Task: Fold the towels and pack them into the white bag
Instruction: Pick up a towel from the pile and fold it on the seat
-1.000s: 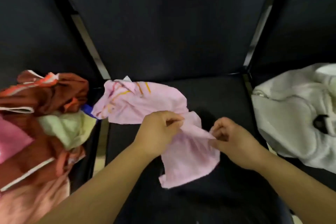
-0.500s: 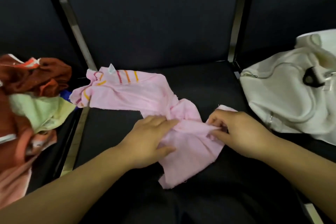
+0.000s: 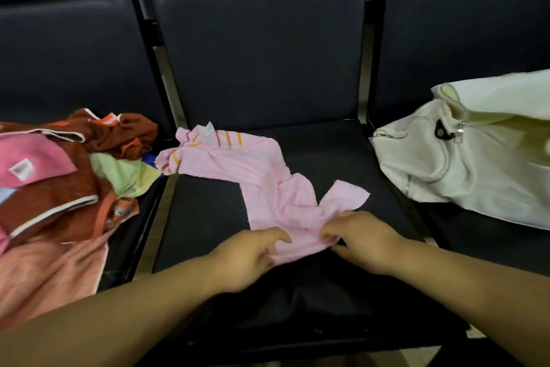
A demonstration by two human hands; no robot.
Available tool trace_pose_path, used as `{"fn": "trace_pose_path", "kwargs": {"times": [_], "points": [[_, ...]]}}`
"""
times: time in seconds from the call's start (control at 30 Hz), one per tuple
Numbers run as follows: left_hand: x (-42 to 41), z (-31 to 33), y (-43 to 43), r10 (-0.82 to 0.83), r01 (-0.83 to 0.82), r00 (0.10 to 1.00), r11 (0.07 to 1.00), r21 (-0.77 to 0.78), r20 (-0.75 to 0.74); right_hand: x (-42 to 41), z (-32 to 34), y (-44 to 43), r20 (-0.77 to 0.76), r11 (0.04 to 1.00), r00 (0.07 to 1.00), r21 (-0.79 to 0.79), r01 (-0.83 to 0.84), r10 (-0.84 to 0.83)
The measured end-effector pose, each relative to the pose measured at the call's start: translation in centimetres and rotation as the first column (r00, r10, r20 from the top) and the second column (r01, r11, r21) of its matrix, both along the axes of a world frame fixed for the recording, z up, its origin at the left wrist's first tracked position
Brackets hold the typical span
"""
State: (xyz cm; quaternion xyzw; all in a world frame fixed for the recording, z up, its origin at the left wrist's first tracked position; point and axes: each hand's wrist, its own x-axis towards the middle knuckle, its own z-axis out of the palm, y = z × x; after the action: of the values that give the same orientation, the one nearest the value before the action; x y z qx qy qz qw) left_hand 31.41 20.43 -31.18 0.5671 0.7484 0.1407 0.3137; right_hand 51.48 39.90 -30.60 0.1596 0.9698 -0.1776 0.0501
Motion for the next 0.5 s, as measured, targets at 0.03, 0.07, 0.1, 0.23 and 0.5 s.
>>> {"fn": "trace_pose_path", "kwargs": {"times": [0.03, 0.07, 0.1, 0.23, 0.5], "points": [[-0.8, 0.6, -0.5, 0.014, -0.013, 0.999, 1.000, -0.026, 0.043, -0.2, 0.1, -0.5, -0.016, 1.000, 1.000, 0.003, -0.021, 0.021], [-1.6, 1.2, -1.0, 0.022, -0.017, 0.997, 0.998, -0.058, 0.076, -0.3, 0.1, -1.1, -0.019, 0.999, 0.999, -0.020, -0.034, 0.033], [-2.4, 1.8, -1.6, 0.018, -0.009, 0.995, 0.996, -0.094, 0.095, -0.4, 0.3, -1.6, -0.014, 0.997, 0.999, -0.063, -0.040, 0.039], [-4.5, 3.0, -4.4, 0.082, -0.046, 0.983, 0.976, -0.212, 0.166, -0.7, -0.1, -3.3, -0.084, 0.983, 0.988, -0.116, -0.141, 0.132], [-6.6, 3.6, -6.2, 0.397, -0.201, 0.781, 0.891, -0.407, 0.482, -0.9, 1.7, -3.0, -0.010, 0.840, 0.998, -0.540, 0.047, -0.062]]}}
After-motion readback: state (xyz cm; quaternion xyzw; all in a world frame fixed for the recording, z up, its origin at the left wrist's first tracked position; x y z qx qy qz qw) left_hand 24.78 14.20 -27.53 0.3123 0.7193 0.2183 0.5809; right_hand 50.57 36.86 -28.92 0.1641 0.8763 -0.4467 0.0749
